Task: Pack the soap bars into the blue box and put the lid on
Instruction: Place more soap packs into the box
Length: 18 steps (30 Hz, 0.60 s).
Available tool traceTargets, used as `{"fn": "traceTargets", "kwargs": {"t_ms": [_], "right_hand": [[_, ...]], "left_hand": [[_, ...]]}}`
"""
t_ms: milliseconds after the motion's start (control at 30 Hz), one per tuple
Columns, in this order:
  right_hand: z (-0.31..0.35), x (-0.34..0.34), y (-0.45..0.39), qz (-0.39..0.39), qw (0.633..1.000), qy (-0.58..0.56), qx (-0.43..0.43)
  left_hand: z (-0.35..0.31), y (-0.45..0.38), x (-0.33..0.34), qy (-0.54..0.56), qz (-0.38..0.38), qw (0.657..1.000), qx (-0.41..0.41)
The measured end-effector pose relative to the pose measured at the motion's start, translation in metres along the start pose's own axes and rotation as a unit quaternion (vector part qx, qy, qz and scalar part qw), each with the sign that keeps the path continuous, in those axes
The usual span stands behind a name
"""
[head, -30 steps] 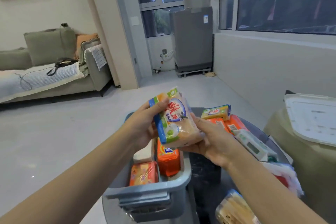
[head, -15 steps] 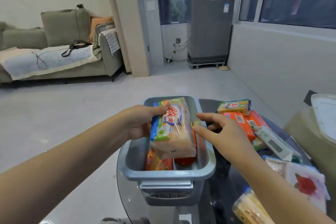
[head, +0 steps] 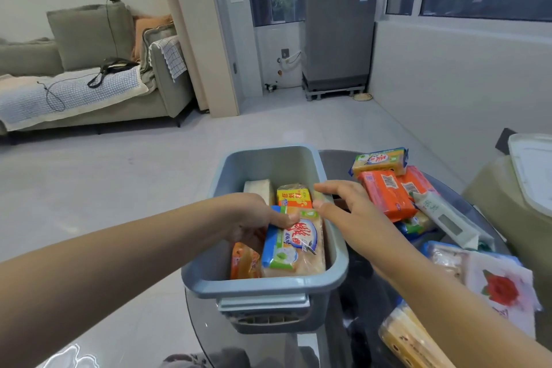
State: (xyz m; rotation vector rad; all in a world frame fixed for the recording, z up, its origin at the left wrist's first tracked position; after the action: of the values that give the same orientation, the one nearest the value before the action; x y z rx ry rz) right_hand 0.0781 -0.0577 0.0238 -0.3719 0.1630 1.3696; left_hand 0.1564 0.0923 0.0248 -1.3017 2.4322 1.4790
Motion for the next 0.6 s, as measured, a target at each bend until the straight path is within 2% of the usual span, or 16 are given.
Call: {"fn": "traceTargets", "kwargs": {"t_ms": [100,300,600], "right_hand": [[-0.002,0.001,0.000,-0.004,1.000,0.009,-0.006],[-0.007,0.005,-0.001,-0.007,1.000,0.022,-0.013],[-0.010,0.008,-0.002,0.000,1.000,0.010,-0.017]], "left_hand": [[0.000,-0.005,-0.003,-0.034,-0.023,0.999,-0.012],[0.006,-0.020,-0.001,-0.034,-0.085,0.996,-0.007],[0.009,-0.021,-0.004,0.034,-0.088,0.996,-0.005]]}}
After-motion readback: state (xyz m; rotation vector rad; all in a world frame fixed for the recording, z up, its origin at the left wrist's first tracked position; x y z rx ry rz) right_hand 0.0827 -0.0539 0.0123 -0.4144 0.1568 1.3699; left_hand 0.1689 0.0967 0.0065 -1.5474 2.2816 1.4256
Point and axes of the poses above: each hand's wrist, its own y-axis away from the middle knuckle, its own x-axis out of the palm, z = x × y, the point moved 3 cm from there along -y, towards the middle knuckle, and after that the axes turned 6 degrees about -x, right-handed, at the moved point
